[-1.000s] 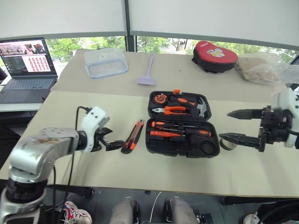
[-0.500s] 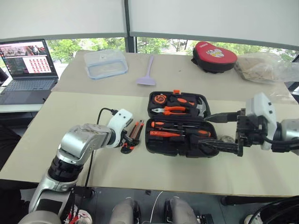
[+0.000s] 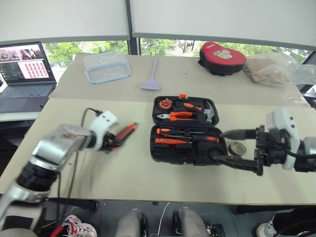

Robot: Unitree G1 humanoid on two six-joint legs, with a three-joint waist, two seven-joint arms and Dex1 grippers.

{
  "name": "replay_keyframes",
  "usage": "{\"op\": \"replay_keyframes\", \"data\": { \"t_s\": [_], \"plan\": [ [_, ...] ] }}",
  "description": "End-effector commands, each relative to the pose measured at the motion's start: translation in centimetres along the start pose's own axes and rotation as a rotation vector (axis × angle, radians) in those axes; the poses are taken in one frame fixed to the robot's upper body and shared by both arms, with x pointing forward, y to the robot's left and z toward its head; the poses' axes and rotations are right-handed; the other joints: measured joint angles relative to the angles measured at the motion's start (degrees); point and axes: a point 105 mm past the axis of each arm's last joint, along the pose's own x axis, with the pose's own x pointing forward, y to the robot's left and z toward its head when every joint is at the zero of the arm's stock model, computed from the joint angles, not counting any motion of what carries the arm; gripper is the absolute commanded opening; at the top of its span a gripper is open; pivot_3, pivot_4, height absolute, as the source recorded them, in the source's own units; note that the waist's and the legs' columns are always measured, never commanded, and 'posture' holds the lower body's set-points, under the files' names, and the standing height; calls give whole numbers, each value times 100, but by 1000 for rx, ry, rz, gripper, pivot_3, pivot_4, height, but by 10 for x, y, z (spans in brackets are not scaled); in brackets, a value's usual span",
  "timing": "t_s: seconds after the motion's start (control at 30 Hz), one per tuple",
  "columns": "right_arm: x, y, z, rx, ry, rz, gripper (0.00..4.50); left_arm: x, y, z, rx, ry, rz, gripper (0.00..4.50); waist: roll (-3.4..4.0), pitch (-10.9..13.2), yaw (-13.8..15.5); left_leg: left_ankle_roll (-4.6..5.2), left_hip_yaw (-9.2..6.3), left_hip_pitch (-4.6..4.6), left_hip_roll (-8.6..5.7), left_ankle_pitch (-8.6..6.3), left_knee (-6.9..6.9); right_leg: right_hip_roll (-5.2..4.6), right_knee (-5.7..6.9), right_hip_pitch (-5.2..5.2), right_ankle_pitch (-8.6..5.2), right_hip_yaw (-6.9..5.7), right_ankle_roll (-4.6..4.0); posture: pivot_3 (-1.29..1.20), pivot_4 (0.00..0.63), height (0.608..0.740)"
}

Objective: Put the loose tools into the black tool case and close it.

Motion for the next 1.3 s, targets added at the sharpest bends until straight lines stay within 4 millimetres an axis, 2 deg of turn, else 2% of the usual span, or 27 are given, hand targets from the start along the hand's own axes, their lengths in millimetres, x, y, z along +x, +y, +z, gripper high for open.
{"op": "replay_keyframes", "data": {
  "t_s": [0.03, 0.13, 0.3, 0.47, 0.7, 1.0, 1.03, 1.07, 1.2, 1.3],
  "plan": [
    [-3, -5, 7, -76, -14, -60, 4500, 4, -29, 49, 260, -153, -256, 1703, 0, 0, 76, 7, 1, -7, -5, -1, 4, -4, -3, -4, 2, -1, 3, 0, 150, 731],
    [-1, -8, 4, -74, -21, -86, 4500, 16, -56, 64, 379, -171, -433, 1703, 0, -1, 78, 35, 1, -9, -35, 7, 4, -18, -20, 7, 13, 7, 30, 0, 150, 731],
    [-2, -5, -3, -56, -14, -111, 4500, 42, -88, 80, 450, -138, -609, 1703, -8, 4, 61, 51, -7, -46, -52, 12, 25, -15, -21, -10, 15, 3, 54, 0, 150, 731],
    [-2, 2, -9, -46, -11, -131, 4500, 73, -104, 79, 443, -44, -654, 1703, -8, 5, 69, 57, -13, -66, -57, 14, 40, -14, -15, -23, 18, 2, 65, 0, 150, 731],
    [-4, 4, -13, -45, -6, -161, 4500, 92, -124, 71, 423, 16, -728, 1703, -12, 7, 46, 61, -20, -89, -53, 12, 56, -14, 1, -48, 17, 7, 67, 0, 150, 731],
    [-2, 1, -14, -46, -6, -178, 4500, 111, -130, 73, 398, 44, -718, 1703, -12, 7, 61, 77, -25, -94, -54, 2, 72, -19, 1, -44, 19, 7, 69, 0, 150, 731],
    [-2, 1, -15, -45, -7, -179, 4500, 111, -131, 74, 395, 36, -727, 2719, -12, 7, 58, 78, -25, -93, -54, 2, 72, -20, 1, -44, 19, 8, 69, 0, 150, 731],
    [-1, 1, -15, -44, -7, -181, 4500, 110, -132, 77, 389, 22, -736, 2967, -12, 7, 57, 78, -24, -94, -54, 2, 72, -20, 1, -44, 19, 8, 69, 0, 150, 731],
    [-1, 0, -17, -41, -7, -184, 4500, 103, -124, 93, 353, -34, -724, 4475, -12, 7, 58, 78, -25, -96, -53, 2, 72, -20, 2, -46, 19, 6, 69, 0, 150, 731],
    [-1, 0, -18, -35, -7, -187, 4500, 90, -121, 104, 331, -88, -740, 4475, -12, 7, 55, 79, -26, -98, -54, 1, 75, -22, 2, -46, 19, 6, 70, 0, 150, 731]
  ]
}}
